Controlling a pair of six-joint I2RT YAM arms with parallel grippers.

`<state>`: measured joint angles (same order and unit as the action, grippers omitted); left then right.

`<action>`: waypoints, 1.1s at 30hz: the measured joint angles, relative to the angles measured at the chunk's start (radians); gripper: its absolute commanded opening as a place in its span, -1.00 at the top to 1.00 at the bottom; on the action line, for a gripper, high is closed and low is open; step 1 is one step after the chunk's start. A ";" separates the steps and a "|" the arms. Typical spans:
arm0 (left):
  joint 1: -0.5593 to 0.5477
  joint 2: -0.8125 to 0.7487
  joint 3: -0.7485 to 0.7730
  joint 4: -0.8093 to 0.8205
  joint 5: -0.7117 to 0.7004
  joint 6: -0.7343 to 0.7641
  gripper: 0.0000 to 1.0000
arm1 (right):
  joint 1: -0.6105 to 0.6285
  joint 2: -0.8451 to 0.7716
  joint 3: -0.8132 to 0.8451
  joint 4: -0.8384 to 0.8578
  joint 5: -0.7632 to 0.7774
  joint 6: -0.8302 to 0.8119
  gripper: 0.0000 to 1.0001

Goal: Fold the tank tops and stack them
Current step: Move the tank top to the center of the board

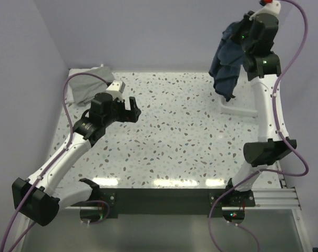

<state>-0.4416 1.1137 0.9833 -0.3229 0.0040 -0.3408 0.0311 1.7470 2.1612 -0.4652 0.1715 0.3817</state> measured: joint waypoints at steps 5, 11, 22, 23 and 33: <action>0.000 -0.016 0.000 0.000 -0.008 -0.002 -1.00 | 0.246 -0.014 0.134 -0.012 -0.016 -0.083 1.00; 0.001 -0.029 0.000 0.000 -0.031 -0.010 -1.00 | 0.426 -0.113 0.059 -0.002 -0.058 -0.101 1.00; 0.001 -0.024 -0.001 -0.002 -0.050 -0.063 -0.97 | 0.469 -0.281 -0.539 0.071 0.015 -0.031 -0.36; 0.001 -0.019 -0.005 0.000 -0.049 -0.075 -0.96 | 0.463 -0.281 -0.592 0.058 0.035 -0.025 -0.39; 0.001 0.023 -0.212 0.020 -0.037 -0.204 -0.48 | 0.373 -0.386 -1.017 0.002 0.072 0.032 -0.23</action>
<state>-0.4404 1.1370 0.7708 -0.3031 -0.0326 -0.5449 0.4038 1.3609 1.1446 -0.4633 0.2432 0.4141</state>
